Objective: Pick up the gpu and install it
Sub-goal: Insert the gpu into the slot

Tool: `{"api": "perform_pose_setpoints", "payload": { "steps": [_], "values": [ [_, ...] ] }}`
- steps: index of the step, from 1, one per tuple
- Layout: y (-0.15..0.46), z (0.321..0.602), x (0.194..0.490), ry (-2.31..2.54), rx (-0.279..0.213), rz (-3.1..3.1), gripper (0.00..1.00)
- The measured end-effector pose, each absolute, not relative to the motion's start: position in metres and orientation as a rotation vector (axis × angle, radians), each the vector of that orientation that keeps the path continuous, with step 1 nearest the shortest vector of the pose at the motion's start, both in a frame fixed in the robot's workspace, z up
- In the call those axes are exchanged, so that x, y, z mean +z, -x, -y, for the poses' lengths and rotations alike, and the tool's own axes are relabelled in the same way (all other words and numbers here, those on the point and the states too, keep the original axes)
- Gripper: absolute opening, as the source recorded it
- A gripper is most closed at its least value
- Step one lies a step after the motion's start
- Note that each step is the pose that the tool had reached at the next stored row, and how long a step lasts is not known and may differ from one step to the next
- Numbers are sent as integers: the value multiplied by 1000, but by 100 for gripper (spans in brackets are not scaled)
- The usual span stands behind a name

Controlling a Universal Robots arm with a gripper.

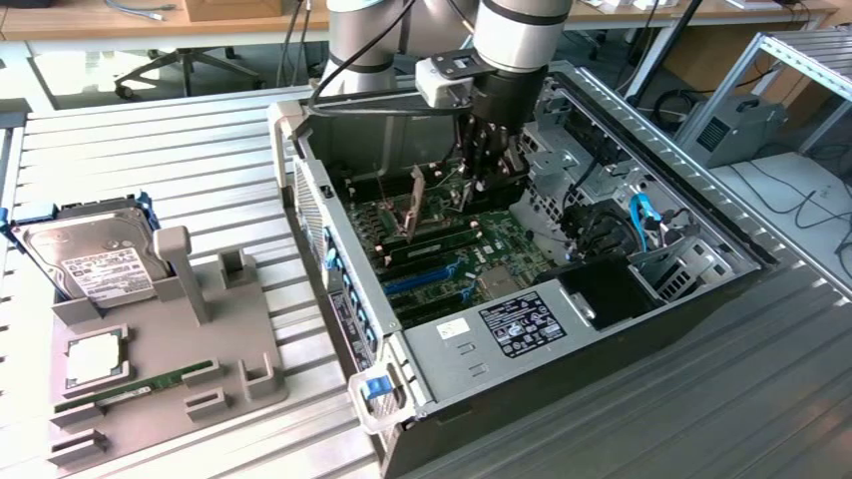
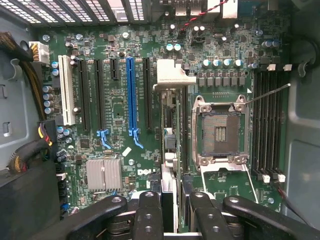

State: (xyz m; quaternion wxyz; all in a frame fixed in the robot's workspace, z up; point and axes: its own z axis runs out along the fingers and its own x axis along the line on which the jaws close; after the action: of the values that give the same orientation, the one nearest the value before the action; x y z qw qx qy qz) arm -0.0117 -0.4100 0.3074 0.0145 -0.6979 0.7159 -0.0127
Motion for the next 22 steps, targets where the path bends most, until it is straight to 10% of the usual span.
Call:
{"api": "perform_pose_setpoints", "payload": {
  "steps": [22],
  "values": [
    [12,422,307,2173,-40,-2229,27]
  ]
}}
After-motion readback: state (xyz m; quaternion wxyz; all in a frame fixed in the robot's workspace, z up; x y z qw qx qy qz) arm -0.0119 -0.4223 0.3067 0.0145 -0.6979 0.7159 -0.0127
